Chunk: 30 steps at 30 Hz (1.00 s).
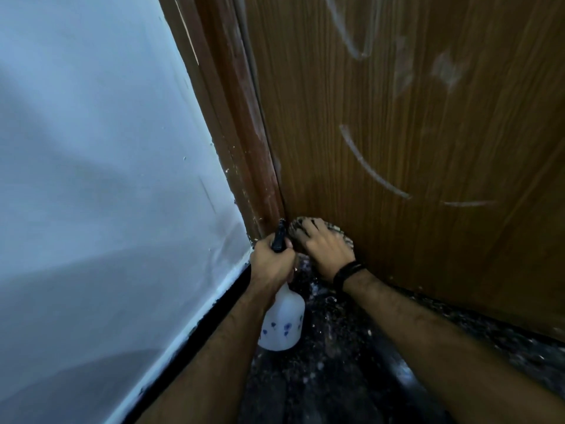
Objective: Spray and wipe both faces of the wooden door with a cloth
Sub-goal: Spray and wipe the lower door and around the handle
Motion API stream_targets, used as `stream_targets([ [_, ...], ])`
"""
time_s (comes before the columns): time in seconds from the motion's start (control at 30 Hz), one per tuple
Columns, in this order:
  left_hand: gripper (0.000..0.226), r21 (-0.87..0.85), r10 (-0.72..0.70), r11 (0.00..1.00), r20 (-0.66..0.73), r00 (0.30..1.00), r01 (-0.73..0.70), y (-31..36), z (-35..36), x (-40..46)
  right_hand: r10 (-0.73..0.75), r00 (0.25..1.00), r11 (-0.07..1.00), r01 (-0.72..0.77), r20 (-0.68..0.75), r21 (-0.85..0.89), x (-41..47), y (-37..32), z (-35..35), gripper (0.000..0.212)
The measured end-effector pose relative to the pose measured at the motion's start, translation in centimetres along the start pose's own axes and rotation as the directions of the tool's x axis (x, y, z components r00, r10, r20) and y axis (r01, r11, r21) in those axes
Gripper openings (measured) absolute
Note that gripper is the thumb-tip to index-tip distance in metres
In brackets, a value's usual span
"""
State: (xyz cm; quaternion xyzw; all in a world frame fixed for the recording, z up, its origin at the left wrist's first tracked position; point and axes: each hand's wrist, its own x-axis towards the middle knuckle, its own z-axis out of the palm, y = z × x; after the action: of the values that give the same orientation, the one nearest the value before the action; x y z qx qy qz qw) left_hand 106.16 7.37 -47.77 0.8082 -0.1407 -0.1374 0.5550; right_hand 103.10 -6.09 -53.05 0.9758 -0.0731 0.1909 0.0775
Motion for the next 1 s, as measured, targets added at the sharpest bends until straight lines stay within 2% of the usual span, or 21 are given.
stream_targets([
  [0.07, 0.022, -0.035, -0.002, 0.999, -0.015, 1.000, 0.001, 0.3, -0.1, 0.0, 0.061, 0.991, 0.996, -0.053, -0.122, 0.070, 0.5, 0.4, -2.2, 0.040],
  [0.13, 0.024, -0.062, -0.001, 0.998, 0.041, 0.999, 0.004, 1.0, 0.1, -0.4, 0.067, 0.983, 0.992, -0.047, -0.169, 0.120, -1.0, 1.7, -3.7, 0.054],
  [0.23, 0.023, 0.036, 0.033, 0.998, 0.273, 0.961, -0.044, 2.9, 0.9, -2.1, 0.082, 0.985, 0.991, -0.064, -0.153, 0.118, -6.4, 4.8, -4.2, 0.066],
  [0.3, 0.021, 0.101, 0.077, 0.986, 0.443, 0.893, -0.135, 4.3, 2.1, -3.5, 0.132, 0.978, 0.987, -0.115, -0.164, 0.109, -11.0, 6.8, -3.9, 0.060],
  [0.37, 0.021, 0.121, 0.099, 0.976, 0.503, 0.858, -0.184, 5.3, 3.5, -4.6, 0.224, 0.946, 0.970, -0.194, -0.236, 0.144, -14.6, 8.0, -4.2, 0.049],
  [0.43, 0.022, 0.109, 0.108, 0.974, 0.538, 0.836, -0.196, 6.2, 5.1, -5.9, 0.339, 0.876, 0.938, -0.286, -0.344, 0.196, -16.6, 8.4, -5.4, 0.046],
  [0.5, 0.023, 0.097, 0.116, 0.973, 0.579, 0.807, -0.209, 7.4, 6.7, -7.4, 0.441, 0.772, 0.897, -0.367, -0.457, 0.246, -17.0, 8.8, -7.1, 0.042],
  [0.63, 0.022, 0.098, 0.137, 0.965, 0.603, 0.786, -0.243, 10.4, 9.2, -9.6, 0.500, 0.581, 0.865, -0.365, -0.642, 0.344, -16.7, 10.5, -10.1, 0.049],
  [0.73, 0.023, 0.131, 0.138, 0.955, 0.592, 0.794, -0.265, 11.1, 9.7, -10.2, 0.496, 0.535, 0.867, -0.348, -0.684, 0.356, -17.1, 10.6, -10.5, 0.055],
  [0.83, 0.021, 0.153, 0.108, 0.958, 0.594, 0.797, -0.243, 11.0, 9.2, -10.2, 0.532, 0.473, 0.843, -0.374, -0.702, 0.388, -16.9, 10.6, -11.3, 0.052],
  [0.93, 0.021, 0.138, 0.097, 0.968, 0.561, 0.822, -0.209, 10.9, 8.5, -9.7, 0.483, 0.496, 0.867, -0.389, -0.722, 0.313, -15.8, 10.8, -12.5, 0.043],
  [1.0, 0.020, 0.133, 0.099, 0.971, 0.537, 0.838, -0.200, 10.8, 8.0, -9.4, 0.437, 0.573, 0.890, -0.386, -0.693, 0.243, -15.4, 10.7, -12.1, 0.038],
])
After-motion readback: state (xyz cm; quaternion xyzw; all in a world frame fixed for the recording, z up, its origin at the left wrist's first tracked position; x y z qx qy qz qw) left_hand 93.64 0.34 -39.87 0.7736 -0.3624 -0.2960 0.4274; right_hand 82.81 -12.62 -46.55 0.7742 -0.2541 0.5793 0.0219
